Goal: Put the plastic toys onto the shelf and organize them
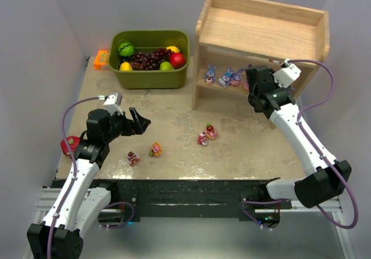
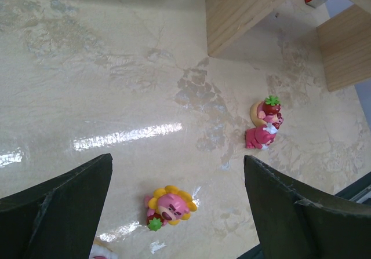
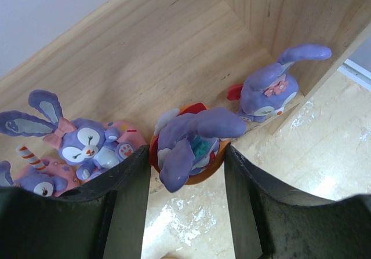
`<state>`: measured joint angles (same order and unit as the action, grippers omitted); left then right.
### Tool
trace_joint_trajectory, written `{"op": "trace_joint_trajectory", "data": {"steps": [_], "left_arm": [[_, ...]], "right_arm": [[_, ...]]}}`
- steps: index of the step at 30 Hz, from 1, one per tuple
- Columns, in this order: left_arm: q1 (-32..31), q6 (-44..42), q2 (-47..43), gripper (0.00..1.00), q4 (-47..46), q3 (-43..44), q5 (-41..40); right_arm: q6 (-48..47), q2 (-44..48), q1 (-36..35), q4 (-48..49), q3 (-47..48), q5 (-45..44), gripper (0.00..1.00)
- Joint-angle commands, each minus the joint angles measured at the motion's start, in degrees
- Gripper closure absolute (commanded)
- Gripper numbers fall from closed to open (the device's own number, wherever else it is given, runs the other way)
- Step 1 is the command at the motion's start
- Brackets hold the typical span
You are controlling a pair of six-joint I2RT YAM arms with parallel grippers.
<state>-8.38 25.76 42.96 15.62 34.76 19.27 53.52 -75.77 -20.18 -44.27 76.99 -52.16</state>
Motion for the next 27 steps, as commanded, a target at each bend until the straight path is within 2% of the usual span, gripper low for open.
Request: {"op": "trace_joint_trajectory", "data": {"steps": [1, 4, 8, 9, 22, 27], "left_arm": [[-0.14, -1.24, -0.24, 0.01, -0.24, -0.13, -0.11], [-0.14, -1.24, -0.24, 0.00, -0.24, -0.05, -0.19], [-0.14, -1.24, -0.16, 0.00, -0.15, -0.13, -0.28], [-0.23, -1.24, -0.16, 0.01, -0.15, -0.13, -0.28], [-0.14, -1.15, -0.07, 0.00, -0.24, -0.05, -0.19], [-0.14, -0.97, -0.16, 0.01, 0.03, -0.14, -0.98]], "right_arm": [[0.45, -1.31, 0.41, 2.87, -0.61, -2.42, 0.55], [-0.08, -1.40, 0.50, 3.31, -0.70, -1.89, 0.48], [-2.01, -0.87, 0.41, 4.72, -0.53, 0.04, 0.31], [-2.53, -0.70, 0.50, 5.24, -0.44, 0.39, 0.30], [-6.32, 5.27, 0.50, 7.36, -1.58, 5.66, 0.25], [-9.57, 8.96, 0.41, 7.54, -4.83, 9.09, 0.22]]}}
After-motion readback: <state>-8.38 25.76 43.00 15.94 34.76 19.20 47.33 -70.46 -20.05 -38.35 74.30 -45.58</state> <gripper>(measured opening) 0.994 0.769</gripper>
